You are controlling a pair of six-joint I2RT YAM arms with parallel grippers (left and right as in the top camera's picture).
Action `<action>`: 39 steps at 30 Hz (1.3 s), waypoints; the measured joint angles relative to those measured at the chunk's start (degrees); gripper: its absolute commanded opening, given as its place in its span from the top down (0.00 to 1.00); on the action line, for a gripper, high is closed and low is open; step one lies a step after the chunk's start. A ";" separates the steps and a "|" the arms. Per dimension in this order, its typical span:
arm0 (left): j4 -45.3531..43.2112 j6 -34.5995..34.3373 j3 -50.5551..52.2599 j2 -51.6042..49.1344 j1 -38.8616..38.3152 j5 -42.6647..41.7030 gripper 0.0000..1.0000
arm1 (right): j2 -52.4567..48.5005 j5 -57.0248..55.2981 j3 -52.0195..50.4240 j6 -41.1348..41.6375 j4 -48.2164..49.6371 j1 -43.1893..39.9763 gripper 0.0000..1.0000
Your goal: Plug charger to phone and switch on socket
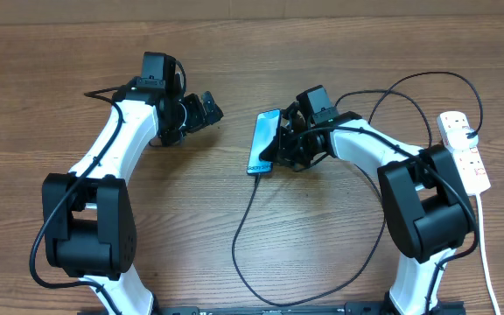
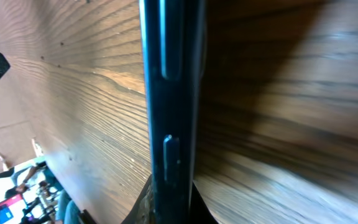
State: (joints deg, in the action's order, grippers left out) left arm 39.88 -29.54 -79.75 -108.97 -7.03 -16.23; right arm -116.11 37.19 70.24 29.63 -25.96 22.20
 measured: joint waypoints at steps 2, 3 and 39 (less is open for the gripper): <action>0.00 0.00 0.00 0.00 0.00 0.79 0.00 | -0.66 0.61 0.00 0.90 1.75 0.46 0.96; 0.00 0.00 0.00 0.00 0.00 1.09 0.00 | -0.94 0.90 0.00 1.38 2.51 0.72 0.96; 0.02 0.00 0.00 0.00 0.00 1.97 0.00 | -2.84 -1.01 2.89 4.09 8.59 2.80 0.00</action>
State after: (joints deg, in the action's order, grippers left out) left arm 39.90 -29.54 -79.75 -108.97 -7.03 -14.26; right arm -118.96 36.18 73.12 33.71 -17.37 24.99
